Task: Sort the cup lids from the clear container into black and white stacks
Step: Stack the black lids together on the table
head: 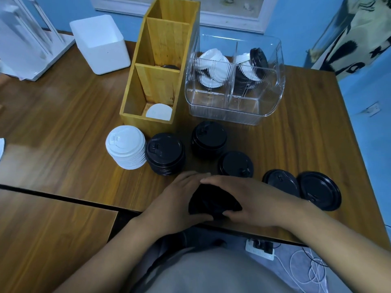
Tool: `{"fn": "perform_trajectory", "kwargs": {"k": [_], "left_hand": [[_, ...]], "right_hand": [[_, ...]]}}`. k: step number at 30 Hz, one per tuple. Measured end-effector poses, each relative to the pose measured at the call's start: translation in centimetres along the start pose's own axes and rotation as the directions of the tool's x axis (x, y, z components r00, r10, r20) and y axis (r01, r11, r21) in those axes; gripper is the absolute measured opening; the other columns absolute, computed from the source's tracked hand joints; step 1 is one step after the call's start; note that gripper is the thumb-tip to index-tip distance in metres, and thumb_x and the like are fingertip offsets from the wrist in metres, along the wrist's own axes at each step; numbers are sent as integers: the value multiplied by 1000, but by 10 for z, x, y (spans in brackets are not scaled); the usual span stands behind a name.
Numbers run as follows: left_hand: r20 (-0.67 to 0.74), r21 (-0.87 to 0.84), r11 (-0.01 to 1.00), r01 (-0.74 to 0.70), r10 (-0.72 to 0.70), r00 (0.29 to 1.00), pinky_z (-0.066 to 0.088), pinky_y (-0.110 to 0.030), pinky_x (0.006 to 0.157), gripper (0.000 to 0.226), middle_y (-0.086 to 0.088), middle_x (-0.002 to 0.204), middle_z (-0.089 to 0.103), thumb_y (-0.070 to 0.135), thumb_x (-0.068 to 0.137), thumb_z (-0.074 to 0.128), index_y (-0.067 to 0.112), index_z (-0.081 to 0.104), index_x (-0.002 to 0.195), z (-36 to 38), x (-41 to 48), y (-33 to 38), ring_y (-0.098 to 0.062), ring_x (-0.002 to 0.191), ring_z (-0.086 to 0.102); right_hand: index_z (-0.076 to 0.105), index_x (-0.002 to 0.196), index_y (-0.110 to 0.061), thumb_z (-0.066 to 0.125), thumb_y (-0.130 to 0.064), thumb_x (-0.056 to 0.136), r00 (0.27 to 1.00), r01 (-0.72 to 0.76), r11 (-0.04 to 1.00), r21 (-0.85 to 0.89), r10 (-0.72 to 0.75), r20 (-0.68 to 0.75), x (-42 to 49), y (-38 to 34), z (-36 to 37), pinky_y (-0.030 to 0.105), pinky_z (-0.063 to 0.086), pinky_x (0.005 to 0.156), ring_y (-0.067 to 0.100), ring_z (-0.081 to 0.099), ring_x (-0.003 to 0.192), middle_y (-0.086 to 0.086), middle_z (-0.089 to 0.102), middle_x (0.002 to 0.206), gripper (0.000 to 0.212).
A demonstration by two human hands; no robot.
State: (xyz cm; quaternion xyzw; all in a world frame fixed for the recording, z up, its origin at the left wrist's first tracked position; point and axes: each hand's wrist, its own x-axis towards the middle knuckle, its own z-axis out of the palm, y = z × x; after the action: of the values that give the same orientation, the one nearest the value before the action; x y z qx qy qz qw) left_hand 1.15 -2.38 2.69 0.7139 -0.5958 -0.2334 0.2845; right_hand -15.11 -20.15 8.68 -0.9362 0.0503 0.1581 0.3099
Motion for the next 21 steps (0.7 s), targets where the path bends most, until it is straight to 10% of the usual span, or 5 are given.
{"fn": "perform_trajectory", "kwargs": {"k": [21], "left_hand": [[-13, 132, 989, -71, 73, 997, 27, -15, 113, 85, 13, 140, 52, 64, 80, 74, 21, 47, 149, 8, 6, 5, -5, 133, 38]], "right_hand": [[30, 151, -45, 72, -41, 89, 984, 75, 997, 4, -73, -163, -8, 15, 11, 9, 23, 113, -11, 27, 141, -23, 34, 155, 74]]}}
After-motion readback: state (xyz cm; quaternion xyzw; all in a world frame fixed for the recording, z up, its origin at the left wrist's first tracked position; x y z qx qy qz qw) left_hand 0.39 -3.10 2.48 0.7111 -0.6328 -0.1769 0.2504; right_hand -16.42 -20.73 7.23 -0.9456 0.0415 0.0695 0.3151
